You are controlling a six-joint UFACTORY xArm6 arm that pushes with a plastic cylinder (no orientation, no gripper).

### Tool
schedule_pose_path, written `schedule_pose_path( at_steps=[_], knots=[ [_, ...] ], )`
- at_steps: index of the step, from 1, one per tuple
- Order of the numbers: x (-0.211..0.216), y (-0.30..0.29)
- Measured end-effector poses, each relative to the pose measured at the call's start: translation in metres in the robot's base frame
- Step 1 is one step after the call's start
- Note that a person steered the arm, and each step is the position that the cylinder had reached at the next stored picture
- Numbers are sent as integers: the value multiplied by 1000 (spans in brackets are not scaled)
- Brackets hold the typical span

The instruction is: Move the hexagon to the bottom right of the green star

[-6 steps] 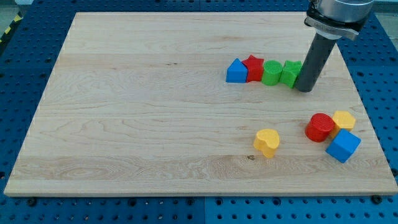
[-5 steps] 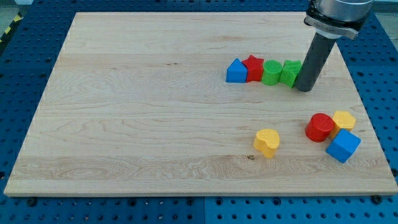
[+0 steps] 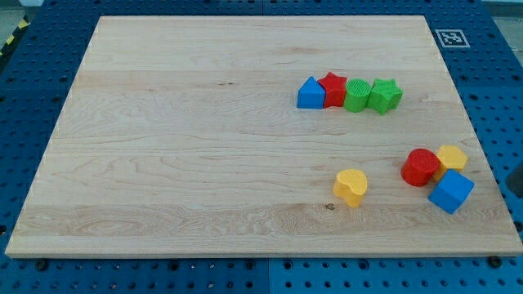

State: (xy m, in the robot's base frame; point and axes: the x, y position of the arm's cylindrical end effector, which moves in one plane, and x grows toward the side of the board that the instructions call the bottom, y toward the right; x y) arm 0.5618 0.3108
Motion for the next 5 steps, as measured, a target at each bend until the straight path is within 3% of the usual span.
schedule_pose_path(
  at_steps=[3, 4, 5],
  knots=[
    [-49, -70],
    [-20, -69],
    [-32, -101]
  ],
)
